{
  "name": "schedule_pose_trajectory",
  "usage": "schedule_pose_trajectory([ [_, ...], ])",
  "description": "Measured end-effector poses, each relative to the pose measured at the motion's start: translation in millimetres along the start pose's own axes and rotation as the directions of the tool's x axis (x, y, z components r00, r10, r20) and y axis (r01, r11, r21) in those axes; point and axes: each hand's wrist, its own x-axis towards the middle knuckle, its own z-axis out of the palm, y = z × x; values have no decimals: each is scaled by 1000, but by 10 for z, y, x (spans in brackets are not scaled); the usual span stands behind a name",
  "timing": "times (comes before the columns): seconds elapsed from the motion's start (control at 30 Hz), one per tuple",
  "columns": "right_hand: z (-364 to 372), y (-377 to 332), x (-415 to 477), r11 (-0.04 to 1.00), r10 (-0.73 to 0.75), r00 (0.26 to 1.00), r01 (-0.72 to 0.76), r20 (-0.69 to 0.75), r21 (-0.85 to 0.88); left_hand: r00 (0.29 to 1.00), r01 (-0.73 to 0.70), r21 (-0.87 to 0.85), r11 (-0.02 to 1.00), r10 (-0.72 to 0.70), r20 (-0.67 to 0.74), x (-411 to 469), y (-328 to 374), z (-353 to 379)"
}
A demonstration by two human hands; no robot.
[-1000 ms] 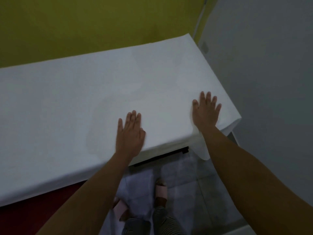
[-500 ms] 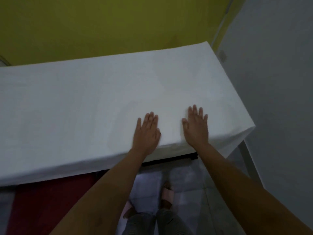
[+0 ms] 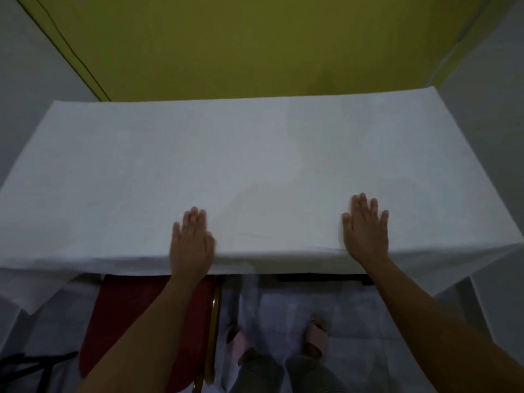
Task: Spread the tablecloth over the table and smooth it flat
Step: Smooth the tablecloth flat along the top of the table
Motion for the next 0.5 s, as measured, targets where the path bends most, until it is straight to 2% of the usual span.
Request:
schedule_pose_trajectory([
  [0.1,51,-281,-72,1000,19,1000,-19,7,14,993,109,-13,994,-110,-38,-152,-568,-63],
  [0.23,179,-782,-230,995,-103,995,103,14,13,964,245,-56,968,-250,-93,-343,-1063,-169],
  [0.4,350,-1343,-408,955,-297,955,297,26,-1,968,219,-89,972,-228,-102,-515,-1246,-193],
  [0.5,398,-1499,-527,934,-354,933,356,58,-19,969,226,-80,971,-232,-86,-553,-1296,-194],
])
